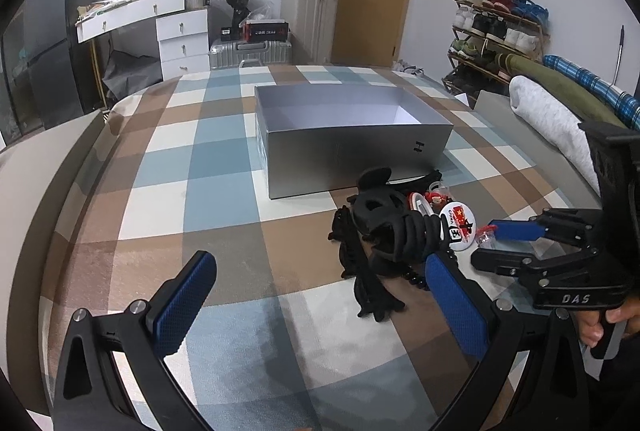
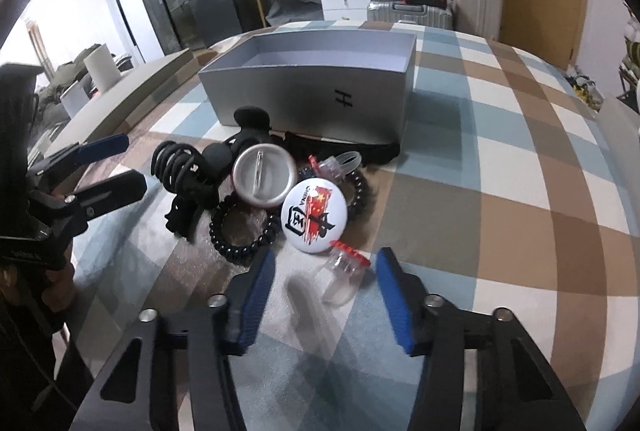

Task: Organize jewelry
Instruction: 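Grasp the clear red-topped ring with the right tool while the left tool grasps the black claw clip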

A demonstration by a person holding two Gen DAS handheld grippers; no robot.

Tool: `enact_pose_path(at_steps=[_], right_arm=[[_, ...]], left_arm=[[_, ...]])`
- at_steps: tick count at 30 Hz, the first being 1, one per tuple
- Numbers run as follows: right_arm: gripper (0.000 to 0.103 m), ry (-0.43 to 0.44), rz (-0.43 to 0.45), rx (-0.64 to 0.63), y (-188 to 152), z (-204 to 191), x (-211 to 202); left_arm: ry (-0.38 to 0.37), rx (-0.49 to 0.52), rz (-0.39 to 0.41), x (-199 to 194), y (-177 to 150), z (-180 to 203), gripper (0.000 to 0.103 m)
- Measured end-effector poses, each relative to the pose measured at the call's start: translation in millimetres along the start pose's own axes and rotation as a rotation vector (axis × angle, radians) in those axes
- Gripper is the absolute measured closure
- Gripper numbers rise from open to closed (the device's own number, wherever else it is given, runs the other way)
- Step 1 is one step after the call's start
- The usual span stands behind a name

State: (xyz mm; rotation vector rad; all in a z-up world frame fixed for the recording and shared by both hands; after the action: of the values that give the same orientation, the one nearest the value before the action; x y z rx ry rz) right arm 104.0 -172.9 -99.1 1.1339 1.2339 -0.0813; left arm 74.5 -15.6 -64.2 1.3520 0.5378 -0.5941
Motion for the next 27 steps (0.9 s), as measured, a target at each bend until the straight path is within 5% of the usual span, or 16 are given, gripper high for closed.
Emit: enact_pose_path(at_steps=[4,8,27], right_arm=[[0.057,-0.011,-0.004,-0.006,0.2,0.1,1.6],[0.083,-0.056,0.006,-0.014,1.0,5.0,2.0],[0.084,0.085,0.154,0.054,21.3,2.1,-29.7]], left_arm=[[-0.009,-0.005,-0.006,2.7,-0.3,3.0,0.001],[-0.020,-0.006,-0.022,7.4,-2.9,8.0,0.001],[-0.095,-0.031,-0.053,15.6,1.8,23.9,0.002]])
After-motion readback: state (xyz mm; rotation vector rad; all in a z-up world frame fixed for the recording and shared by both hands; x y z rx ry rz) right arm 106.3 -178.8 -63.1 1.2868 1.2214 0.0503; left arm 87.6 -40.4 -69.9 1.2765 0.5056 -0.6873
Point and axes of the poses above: each gripper's, at about its wrist camera, not at the fingertips, and x roughly the way its jaws point, z to its right, y to its top, the point moved 9 cm from there along x, roughly the way its jaws point, and after that the axes turned 2 degrees about -y, right-handed, at the moved point
